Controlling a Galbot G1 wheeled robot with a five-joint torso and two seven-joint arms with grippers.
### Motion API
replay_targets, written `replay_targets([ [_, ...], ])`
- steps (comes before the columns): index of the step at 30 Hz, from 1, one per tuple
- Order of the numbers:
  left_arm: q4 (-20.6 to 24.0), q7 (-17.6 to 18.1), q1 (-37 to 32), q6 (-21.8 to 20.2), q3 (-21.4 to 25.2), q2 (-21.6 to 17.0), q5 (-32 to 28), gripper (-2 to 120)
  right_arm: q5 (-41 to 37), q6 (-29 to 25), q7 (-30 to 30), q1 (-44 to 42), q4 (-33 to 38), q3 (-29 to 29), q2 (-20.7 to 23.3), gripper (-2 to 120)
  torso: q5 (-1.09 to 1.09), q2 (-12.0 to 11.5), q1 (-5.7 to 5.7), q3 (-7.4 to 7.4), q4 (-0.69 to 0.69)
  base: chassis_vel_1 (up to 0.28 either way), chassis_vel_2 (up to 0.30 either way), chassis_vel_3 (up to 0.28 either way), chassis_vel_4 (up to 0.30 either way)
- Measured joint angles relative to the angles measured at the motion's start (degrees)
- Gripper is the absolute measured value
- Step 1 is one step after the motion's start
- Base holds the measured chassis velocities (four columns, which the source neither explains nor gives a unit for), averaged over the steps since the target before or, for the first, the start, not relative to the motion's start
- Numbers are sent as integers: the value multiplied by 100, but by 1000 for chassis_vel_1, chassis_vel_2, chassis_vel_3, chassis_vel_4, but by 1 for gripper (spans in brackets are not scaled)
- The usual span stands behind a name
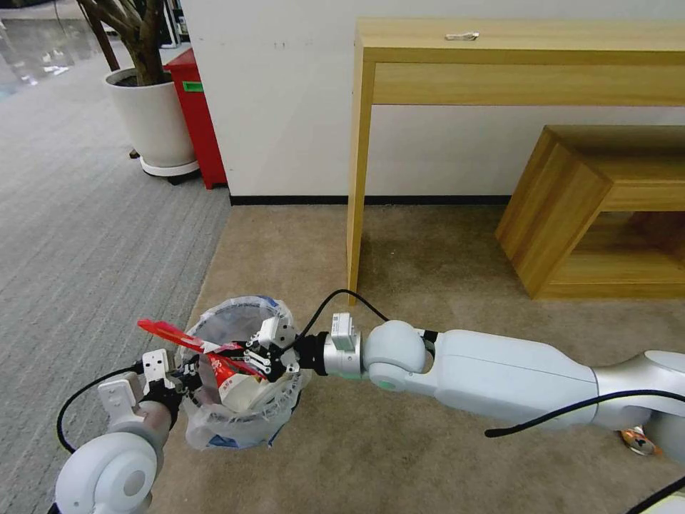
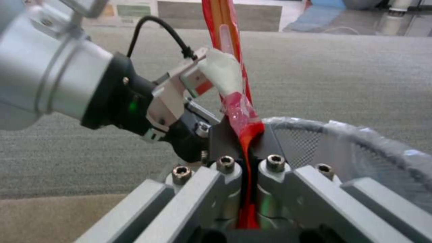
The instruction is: Pick up the trash bin and place the garbage on the floor into it.
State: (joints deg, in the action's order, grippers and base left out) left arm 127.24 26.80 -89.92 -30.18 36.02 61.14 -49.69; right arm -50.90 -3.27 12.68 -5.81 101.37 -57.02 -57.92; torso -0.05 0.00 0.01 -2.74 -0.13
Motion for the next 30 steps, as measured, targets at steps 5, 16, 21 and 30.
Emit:
replay_targets([
  [5,133,-2,-56,-5,13,-2,-1,0,51,-50,-1,-49,-98,-37,-82,0,0,0,0,0,0,0,0,0,0],
  [16,307,-4,-116,-18,29,-2,-22,0,232,-242,5,-131,-285,-46,-65,0,0,0,0,0,0,0,0,0,0],
  [21,357,-4,-135,-23,32,-2,-34,0,302,-321,30,-170,-336,-33,7,8,0,0,0,0,0,0,0,0,0],
  [30,452,1,-168,-40,36,13,-68,0,385,-472,168,-231,-437,34,96,44,0,0,0,0,0,0,0,0,0],
])
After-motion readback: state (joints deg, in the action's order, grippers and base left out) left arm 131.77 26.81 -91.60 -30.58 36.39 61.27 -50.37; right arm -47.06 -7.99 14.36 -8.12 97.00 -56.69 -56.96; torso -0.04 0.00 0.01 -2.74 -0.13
